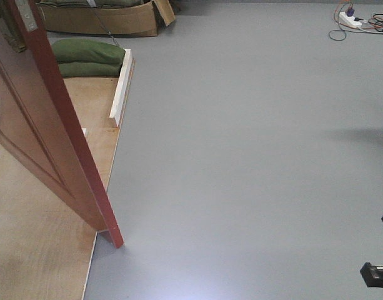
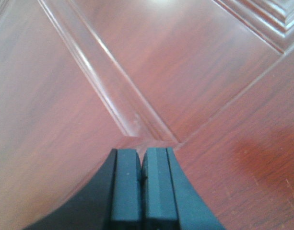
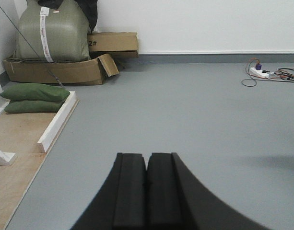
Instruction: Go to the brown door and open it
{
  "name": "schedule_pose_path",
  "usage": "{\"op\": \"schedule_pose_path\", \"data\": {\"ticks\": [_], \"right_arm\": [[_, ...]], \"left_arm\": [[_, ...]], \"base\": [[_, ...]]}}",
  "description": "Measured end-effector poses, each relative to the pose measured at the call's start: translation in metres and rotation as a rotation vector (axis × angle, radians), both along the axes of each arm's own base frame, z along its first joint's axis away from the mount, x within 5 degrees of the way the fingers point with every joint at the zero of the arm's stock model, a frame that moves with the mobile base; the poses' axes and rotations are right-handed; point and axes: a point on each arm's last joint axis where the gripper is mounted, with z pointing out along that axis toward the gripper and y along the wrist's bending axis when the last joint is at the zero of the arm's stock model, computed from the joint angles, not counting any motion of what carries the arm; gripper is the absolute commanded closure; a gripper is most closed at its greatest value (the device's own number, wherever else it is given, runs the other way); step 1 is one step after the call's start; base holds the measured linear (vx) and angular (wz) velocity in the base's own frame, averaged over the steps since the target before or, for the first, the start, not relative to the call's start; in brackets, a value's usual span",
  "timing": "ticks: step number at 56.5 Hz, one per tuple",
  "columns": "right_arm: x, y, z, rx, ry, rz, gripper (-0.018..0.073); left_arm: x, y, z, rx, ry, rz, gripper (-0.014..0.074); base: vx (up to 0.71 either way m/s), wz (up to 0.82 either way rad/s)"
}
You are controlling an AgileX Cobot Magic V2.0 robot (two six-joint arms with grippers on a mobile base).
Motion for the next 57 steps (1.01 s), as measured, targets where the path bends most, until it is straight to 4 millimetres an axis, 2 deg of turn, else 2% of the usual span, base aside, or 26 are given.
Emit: {"op": "schedule_pose_path", "data": {"ticks": [57], "right_arm": [[0.0,0.0,0.0,0.0,0.0,0.0,0.0559]], "left_arm": [[0.0,0.0,0.0,0.0,0.0,0.0,0.0603]], "base": [[0.03,-0.06]]}}
